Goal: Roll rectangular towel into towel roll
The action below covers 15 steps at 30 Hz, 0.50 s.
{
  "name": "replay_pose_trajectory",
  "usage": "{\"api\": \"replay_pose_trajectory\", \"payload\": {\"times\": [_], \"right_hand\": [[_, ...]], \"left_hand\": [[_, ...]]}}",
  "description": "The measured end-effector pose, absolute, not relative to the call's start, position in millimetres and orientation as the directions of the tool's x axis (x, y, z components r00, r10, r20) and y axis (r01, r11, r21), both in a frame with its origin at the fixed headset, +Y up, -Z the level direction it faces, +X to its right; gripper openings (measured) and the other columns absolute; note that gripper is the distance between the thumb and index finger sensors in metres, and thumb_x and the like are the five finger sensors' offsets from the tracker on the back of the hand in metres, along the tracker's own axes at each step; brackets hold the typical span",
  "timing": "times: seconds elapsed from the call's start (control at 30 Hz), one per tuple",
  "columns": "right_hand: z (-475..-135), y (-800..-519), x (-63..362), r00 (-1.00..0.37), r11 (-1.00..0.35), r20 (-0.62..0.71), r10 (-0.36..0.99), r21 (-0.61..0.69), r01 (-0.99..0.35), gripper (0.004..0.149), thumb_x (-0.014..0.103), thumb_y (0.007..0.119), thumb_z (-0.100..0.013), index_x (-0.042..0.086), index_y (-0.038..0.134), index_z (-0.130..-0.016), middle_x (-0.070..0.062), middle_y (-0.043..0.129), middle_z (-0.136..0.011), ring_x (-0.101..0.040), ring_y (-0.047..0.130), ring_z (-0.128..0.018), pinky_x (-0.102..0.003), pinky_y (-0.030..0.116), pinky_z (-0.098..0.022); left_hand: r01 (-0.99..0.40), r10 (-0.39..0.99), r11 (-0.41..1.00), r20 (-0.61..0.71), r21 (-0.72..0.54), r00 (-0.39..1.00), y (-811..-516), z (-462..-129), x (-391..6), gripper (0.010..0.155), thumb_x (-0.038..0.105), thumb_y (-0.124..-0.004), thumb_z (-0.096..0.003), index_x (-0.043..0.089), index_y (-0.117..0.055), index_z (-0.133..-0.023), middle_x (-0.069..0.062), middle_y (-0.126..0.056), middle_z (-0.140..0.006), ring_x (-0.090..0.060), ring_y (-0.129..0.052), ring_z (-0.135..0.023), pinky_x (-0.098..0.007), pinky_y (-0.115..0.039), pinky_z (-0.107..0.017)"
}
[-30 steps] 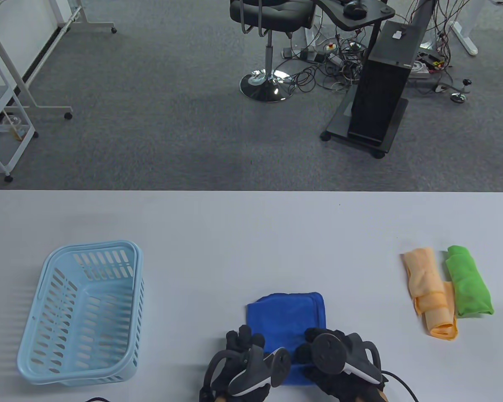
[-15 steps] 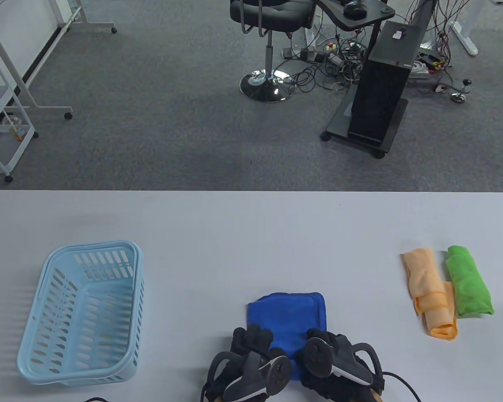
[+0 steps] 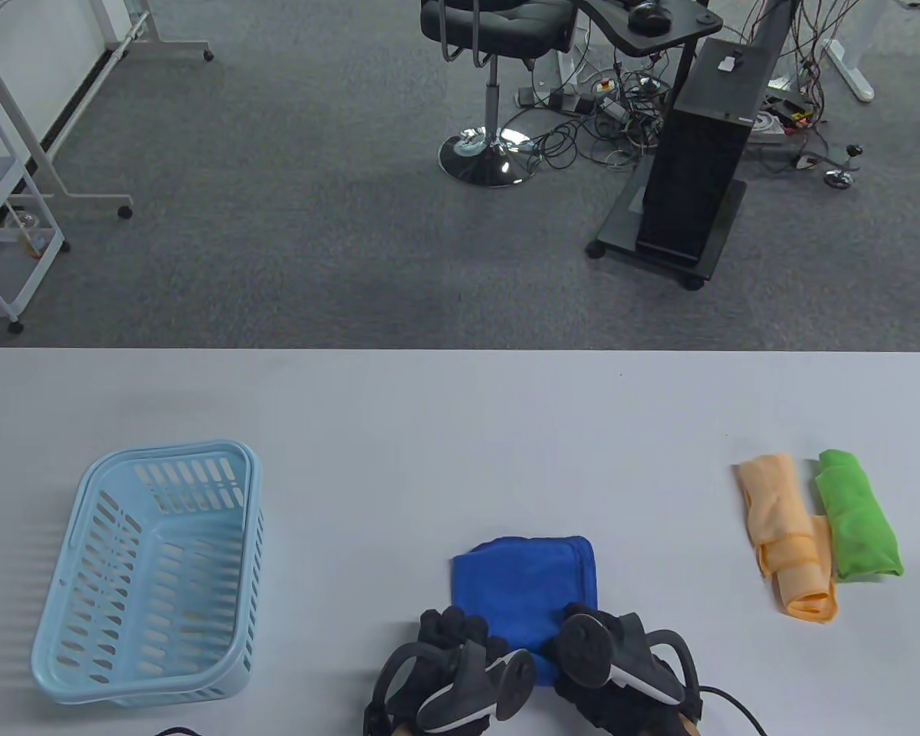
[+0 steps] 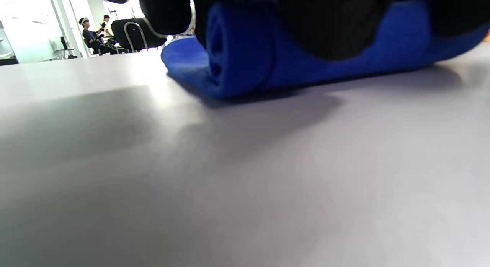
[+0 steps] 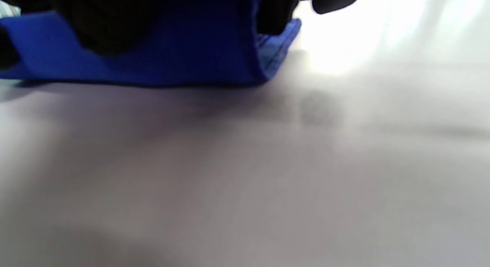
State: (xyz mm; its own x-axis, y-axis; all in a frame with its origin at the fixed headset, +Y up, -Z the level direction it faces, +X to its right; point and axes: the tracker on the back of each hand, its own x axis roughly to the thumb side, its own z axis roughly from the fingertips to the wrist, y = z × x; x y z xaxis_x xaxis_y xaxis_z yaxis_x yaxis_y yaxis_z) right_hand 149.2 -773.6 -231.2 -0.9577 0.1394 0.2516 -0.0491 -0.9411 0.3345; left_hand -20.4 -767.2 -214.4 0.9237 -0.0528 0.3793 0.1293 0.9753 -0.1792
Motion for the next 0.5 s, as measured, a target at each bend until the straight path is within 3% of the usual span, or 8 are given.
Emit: {"api": "replay_pose_trajectory", "payload": {"times": [0.2,0.37,0.43,0.5], "right_hand": [[-229.8,-768.6,157.4,-0.96,-0.929,0.204,0.19,0.353,-0.109,0.057,0.042,0.066,-0.032,0.022,0.078,-0.084,-0.008,0.048,-0.102,-0.033,0.059,-0.094,-0.061,0.048,-0.069],[-229.3,-760.2,158.9,-0.948,-0.947,0.22,0.23,0.274,-0.166,0.062,0.038,0.077,-0.031,0.03,0.062,-0.09,-0.008,0.04,-0.103,-0.032,0.056,-0.095,-0.06,0.046,-0.07],[-229.2,-758.1,156.4,-0.932,-0.943,0.242,0.269,0.264,-0.204,0.055,0.033,0.079,-0.032,0.03,0.065,-0.085,-0.007,0.041,-0.102,-0.031,0.058,-0.094,-0.06,0.047,-0.07],[-229.0,-760.6,154.5,-0.933,-0.936,0.247,0.26,0.303,-0.181,0.055,0.037,0.078,-0.032,0.028,0.069,-0.085,-0.007,0.042,-0.103,-0.031,0.059,-0.094,-0.06,0.048,-0.07]], "left_hand": [[0.0,0.075,0.976,0.341,-0.216,0.937,-763.0,-217.0,-30.6,0.058,0.046,-0.063,-0.0381,0.02,-0.086,-0.085,-0.012,-0.071,-0.099,-0.043,-0.057,-0.094,-0.065,-0.043,-0.069],[0.027,0.045,0.977,0.33,-0.21,0.943,-765.0,-219.4,-28.6,0.058,0.047,-0.061,-0.0391,0.019,-0.093,-0.078,-0.013,-0.074,-0.098,-0.043,-0.059,-0.093,-0.065,-0.044,-0.069],[0.029,0.039,0.98,0.328,-0.199,0.944,-764.3,-219.5,-27.3,0.058,0.047,-0.063,-0.0394,0.017,-0.095,-0.076,-0.012,-0.075,-0.097,-0.043,-0.06,-0.093,-0.065,-0.045,-0.068],[0.029,0.037,0.98,0.325,-0.196,0.945,-764.1,-219.4,-26.8,0.058,0.048,-0.064,-0.0394,0.017,-0.096,-0.076,-0.013,-0.075,-0.098,-0.043,-0.059,-0.094,-0.066,-0.044,-0.068]]}}
